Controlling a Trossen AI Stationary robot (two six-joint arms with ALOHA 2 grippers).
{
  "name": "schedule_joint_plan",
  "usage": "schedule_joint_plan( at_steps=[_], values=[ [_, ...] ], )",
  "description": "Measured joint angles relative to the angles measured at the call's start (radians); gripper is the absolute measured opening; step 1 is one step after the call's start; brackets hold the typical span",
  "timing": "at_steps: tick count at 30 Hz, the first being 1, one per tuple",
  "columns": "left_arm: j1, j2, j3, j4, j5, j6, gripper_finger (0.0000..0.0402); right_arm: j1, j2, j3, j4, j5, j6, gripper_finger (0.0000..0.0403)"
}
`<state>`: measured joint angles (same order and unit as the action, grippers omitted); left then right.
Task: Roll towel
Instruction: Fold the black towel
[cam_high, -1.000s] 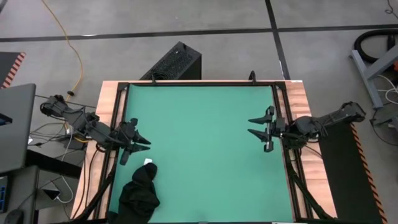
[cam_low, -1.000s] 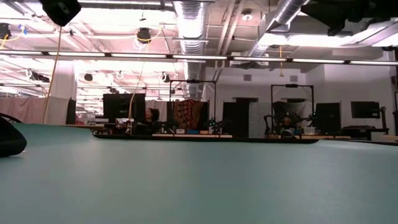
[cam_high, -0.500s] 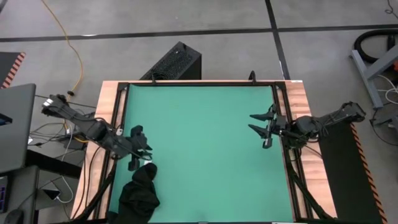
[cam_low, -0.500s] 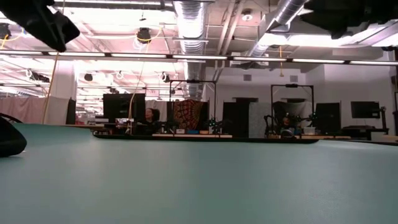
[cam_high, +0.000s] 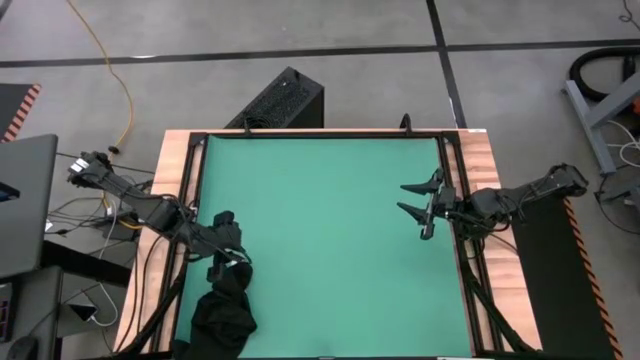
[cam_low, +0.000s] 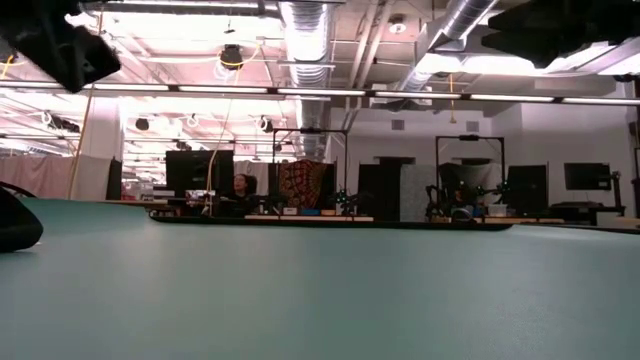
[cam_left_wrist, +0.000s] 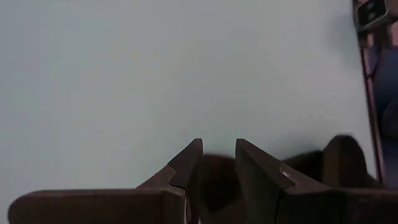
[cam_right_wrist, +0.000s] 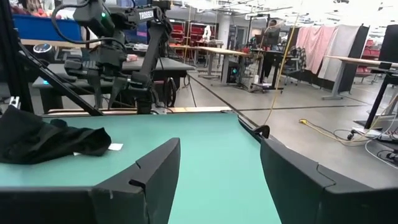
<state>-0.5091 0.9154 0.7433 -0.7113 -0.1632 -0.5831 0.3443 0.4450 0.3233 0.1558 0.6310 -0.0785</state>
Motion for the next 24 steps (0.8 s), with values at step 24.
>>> schedule_joint_plan(
  at_steps=[24],
  values=[
    [0.016,0.261,-0.001,-0.087,0.284,-0.144,0.0110,-0.013,0.000,0.000,-0.093,-0.001,0.027,0.0248]
  ],
)
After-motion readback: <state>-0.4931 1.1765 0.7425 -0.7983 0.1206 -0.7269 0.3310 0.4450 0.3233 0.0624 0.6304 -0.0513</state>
